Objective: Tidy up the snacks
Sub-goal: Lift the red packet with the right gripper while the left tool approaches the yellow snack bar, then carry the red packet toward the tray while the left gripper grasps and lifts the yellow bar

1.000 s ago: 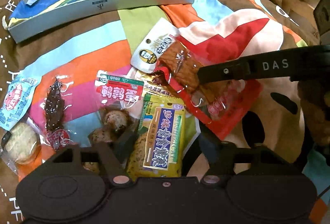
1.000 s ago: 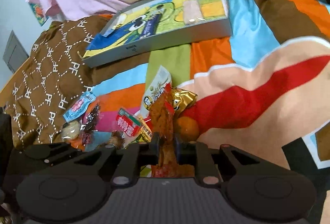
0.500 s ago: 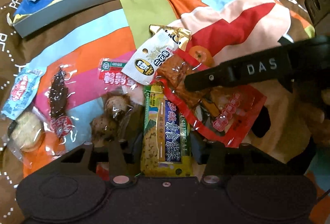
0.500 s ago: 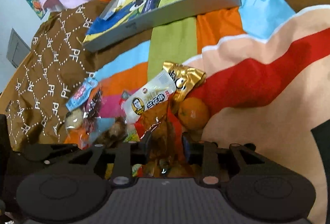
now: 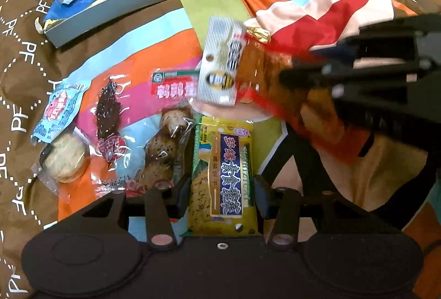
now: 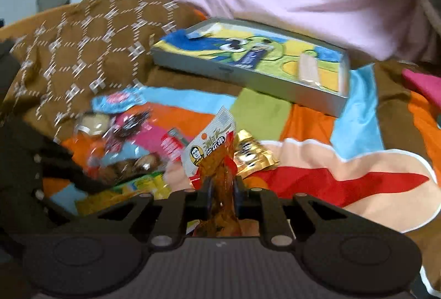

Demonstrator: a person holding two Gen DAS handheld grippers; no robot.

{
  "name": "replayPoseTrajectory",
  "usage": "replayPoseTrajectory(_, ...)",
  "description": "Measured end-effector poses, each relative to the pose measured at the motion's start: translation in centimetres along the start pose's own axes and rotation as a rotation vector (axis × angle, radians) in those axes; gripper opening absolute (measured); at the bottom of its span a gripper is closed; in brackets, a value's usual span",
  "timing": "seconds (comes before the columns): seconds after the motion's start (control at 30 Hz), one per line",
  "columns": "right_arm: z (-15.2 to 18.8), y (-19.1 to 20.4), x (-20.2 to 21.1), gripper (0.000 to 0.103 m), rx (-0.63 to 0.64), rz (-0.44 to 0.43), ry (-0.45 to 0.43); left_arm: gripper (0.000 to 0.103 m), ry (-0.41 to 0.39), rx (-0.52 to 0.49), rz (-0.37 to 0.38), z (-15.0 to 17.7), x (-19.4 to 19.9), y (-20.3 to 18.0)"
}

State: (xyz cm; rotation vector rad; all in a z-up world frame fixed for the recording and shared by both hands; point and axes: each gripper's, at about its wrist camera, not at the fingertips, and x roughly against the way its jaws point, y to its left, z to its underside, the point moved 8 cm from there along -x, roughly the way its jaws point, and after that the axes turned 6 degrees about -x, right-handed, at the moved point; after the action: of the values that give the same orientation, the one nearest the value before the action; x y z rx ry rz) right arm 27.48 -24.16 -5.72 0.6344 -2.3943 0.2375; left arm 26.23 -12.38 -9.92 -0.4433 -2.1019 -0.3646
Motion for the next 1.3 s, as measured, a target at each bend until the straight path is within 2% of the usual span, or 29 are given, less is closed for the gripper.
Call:
replayPoseTrajectory(0.1,0.3,0.7,0.1,0.017,0.017,-0.018,0.012,0.052,-0.006,0.006,0.01,0.1,0.1,0.1)
replayPoseTrajectory(0.3,0.3,1.5,0.5,0.019,-0.056,-0.148,0.023,0.054,-0.02,-0.006,0.015,0.2,0.1,0.0)
replayPoseTrajectory(0.43,0.4,1.4,-0.2,0.02,-0.055,-0.131,0.033,0.056,-0.025,-0.022,0.01,0.2,-0.1,-0.1)
replayPoseTrajectory(0.63,0.4,1.7,-1.4,0.023,-0.076,-0.162,0.055,0.059,-0.02,-0.028,0.018,0.0,-0.6,0.0)
replayPoseTrajectory(0.77,0.6,1.6,-2.3,0.022,-0.067,-0.154,0.078,0.06,-0.014,-0.03,0.021,0.1,-0.9,0.1)
replayPoseTrajectory(0.83,0.6,1.5,-2.4,0.016,-0.061,-0.141,0.076,0.053,-0.012,-0.032,0.024,0.0,-0.9,0.0)
replayPoseTrajectory(0.9,0.5,1.5,-2.2,0.015,-0.046,-0.13,0.064,0.05,-0.007,-0.033,0.02,-0.1,-0.8,0.0)
replayPoseTrajectory(1.13,-0.2,2.4,-0.6,0.015,0.117,-0.014,-0.059,0.05,0.0,-0.035,-0.014,-0.5,-0.2,-0.1)
replayPoseTrajectory(1.3,-1.4,1.4,0.6,0.015,0.117,0.061,-0.154,0.05,-0.036,-0.03,-0.039,-1.1,1.0,0.0)
